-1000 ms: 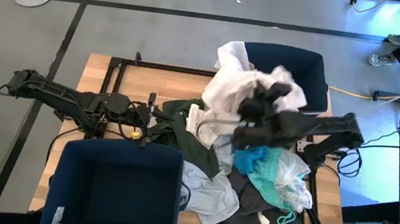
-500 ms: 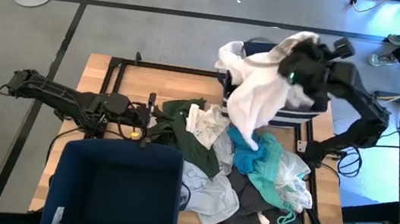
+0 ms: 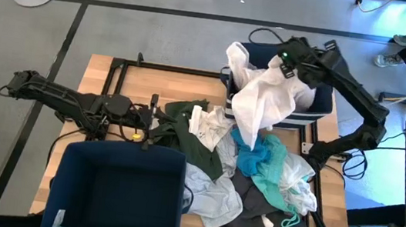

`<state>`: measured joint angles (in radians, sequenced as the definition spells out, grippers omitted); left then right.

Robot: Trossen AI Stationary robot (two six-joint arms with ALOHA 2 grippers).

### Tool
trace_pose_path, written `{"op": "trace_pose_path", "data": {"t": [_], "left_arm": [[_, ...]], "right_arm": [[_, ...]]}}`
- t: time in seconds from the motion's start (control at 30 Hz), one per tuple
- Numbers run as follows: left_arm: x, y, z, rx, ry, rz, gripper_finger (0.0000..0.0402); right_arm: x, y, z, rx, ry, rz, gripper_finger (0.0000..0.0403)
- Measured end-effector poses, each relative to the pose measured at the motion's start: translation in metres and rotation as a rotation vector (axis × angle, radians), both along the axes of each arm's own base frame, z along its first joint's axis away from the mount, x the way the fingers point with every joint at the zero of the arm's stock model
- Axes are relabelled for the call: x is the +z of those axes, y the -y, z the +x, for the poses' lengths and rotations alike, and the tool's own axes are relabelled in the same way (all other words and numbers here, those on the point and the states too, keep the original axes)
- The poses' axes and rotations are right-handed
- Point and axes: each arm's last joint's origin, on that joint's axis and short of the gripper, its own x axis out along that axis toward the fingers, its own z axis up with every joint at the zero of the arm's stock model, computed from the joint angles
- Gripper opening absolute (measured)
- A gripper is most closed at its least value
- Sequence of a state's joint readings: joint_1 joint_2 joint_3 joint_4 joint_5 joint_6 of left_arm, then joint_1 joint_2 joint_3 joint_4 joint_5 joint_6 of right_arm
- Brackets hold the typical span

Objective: Sort clothes
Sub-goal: Put the white polo shirt into the top laundry bin

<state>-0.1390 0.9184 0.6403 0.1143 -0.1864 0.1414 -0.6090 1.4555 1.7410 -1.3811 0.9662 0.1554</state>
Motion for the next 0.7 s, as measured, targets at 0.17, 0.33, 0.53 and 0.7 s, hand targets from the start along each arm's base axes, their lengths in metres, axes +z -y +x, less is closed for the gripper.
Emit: {"op": "trace_pose_path", "data": {"t": [0.17,0.33,0.53,0.7], "left_arm": [[0.000,0.000,0.000,-0.001,0.000,0.004,0.0166],[0.000,0.000,0.000,-0.001,0.002,0.007,0.0166],[0.000,0.000,0.000,-0.001,0.002,0.008,0.0166],[0.000,0.000,0.000,-0.001,0.002,0.008,0.0166]], "right_arm": [[-0.042,0.017,0.009,0.042,0.003,0.103,0.0028],[-0.075,0.029,0.012,0.051,0.069,0.171,0.0031],[-0.102,0.037,0.012,0.075,0.164,0.274,0.0032],[-0.107,0.040,0.009,0.064,0.173,0.288,0.0035]]}}
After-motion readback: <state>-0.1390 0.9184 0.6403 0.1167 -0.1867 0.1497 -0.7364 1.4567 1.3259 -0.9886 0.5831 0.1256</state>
